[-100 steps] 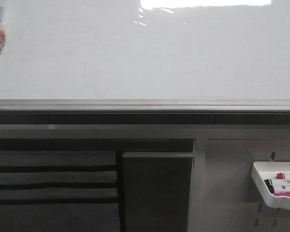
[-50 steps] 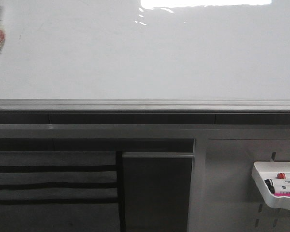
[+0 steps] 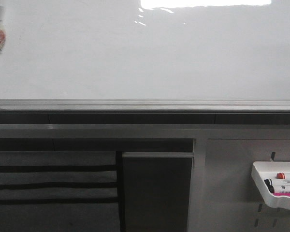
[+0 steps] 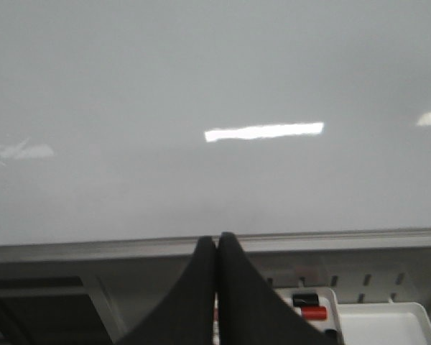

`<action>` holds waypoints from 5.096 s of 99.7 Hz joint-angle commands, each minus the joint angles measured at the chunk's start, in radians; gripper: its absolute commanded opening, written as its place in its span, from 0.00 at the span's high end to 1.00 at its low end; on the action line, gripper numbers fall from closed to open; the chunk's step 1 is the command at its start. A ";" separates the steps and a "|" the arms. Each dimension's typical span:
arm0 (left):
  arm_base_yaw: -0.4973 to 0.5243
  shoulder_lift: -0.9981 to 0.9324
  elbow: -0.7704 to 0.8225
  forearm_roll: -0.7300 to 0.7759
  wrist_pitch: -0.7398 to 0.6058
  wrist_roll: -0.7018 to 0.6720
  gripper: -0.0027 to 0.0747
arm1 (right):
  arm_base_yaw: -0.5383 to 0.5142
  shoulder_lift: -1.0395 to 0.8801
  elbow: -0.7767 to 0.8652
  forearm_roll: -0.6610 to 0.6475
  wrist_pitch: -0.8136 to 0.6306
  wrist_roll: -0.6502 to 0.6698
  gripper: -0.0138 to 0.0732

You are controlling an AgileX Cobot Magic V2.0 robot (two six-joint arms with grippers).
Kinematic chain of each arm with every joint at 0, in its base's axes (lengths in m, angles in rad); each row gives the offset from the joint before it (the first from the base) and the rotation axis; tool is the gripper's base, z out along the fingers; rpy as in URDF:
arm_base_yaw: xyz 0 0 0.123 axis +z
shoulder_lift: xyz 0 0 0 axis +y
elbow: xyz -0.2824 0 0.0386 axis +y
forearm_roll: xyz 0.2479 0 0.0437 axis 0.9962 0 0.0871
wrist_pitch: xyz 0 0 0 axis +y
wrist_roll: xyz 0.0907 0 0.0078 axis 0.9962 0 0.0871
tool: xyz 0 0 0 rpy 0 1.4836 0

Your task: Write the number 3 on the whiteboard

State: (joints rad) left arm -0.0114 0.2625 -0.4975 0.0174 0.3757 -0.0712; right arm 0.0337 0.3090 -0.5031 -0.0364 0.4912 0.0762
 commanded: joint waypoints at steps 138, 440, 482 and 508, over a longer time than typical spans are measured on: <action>-0.131 0.857 -0.220 0.029 -0.293 0.048 0.49 | 0.029 0.380 -0.207 0.498 0.097 -0.474 0.43; -0.789 0.755 -0.467 -0.351 0.408 0.784 0.99 | 0.509 0.909 -0.736 0.709 0.601 -1.109 0.43; -0.837 0.755 -0.471 -0.351 0.363 0.808 0.99 | 0.691 0.940 -0.736 0.776 0.444 -1.337 0.43; -0.837 0.755 -0.471 -0.338 0.365 0.808 0.99 | 0.703 0.962 -0.736 0.768 0.442 -1.407 0.43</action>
State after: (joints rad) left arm -0.8405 1.0309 -0.9307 -0.3040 0.7990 0.7351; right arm 0.7326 1.2921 -1.2069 0.6987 0.9685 -1.2863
